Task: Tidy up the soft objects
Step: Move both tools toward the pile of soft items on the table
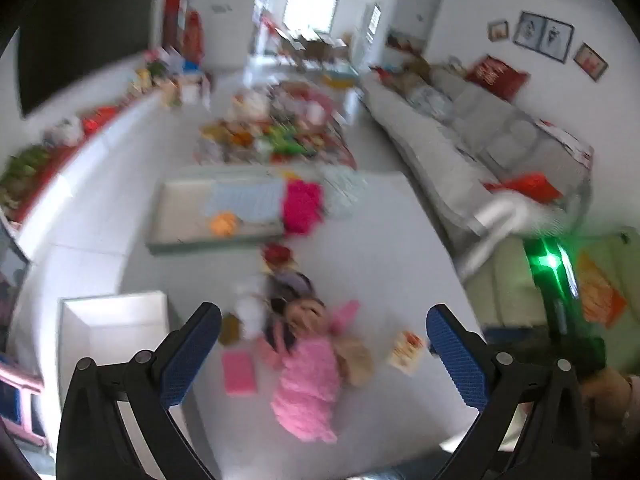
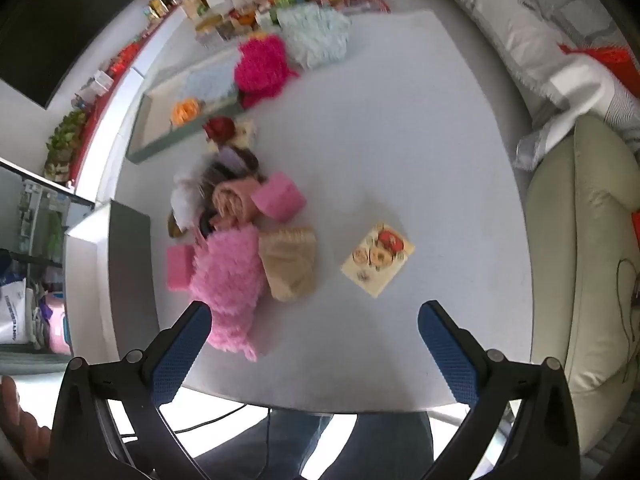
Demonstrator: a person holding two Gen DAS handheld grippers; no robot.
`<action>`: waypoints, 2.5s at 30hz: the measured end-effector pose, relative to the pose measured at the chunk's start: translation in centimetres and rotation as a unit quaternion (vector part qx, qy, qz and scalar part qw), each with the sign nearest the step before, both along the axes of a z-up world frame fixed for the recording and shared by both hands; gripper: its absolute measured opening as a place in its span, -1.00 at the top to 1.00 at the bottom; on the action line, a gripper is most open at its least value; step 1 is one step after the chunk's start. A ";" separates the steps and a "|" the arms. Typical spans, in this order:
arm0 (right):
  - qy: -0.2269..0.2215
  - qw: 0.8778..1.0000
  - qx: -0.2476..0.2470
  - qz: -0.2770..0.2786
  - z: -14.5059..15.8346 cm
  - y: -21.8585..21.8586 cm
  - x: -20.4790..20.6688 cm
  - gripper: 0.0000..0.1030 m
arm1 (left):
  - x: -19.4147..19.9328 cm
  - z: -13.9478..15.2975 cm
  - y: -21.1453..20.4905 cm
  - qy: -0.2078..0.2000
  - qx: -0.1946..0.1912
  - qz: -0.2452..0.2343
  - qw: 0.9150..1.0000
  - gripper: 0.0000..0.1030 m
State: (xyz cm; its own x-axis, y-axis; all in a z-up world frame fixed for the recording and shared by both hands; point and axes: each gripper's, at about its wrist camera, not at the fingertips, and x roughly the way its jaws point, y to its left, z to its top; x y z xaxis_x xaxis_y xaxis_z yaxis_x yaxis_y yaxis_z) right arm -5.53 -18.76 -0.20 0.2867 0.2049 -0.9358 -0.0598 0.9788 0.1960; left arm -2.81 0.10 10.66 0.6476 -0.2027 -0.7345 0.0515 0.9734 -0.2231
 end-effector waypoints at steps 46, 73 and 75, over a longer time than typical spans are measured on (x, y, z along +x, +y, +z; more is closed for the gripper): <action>0.149 0.988 -0.003 -0.048 -5.9 -0.4 -1.5 -1.00 | -1.5 -19.1 3.7 0.375 0.096 0.017 0.922 -1.00; 0.178 0.980 -0.005 -0.084 -8.3 -2.4 -2.0 -1.00 | 3.2 -14.6 -0.8 0.345 0.120 -0.028 0.930 -1.00; 0.181 0.980 -0.005 -0.088 -8.5 -2.7 -1.9 -1.00 | 2.7 -16.4 -1.0 0.345 0.120 -0.026 0.930 -1.00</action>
State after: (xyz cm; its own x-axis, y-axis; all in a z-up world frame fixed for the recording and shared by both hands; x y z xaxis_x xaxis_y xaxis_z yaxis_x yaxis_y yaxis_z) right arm -7.46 -21.50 -8.71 -0.0336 0.1724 -0.9845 0.1814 0.9697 0.1636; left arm -0.08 -0.92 -5.73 -0.0020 0.0027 -1.0000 0.0252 0.9997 0.0027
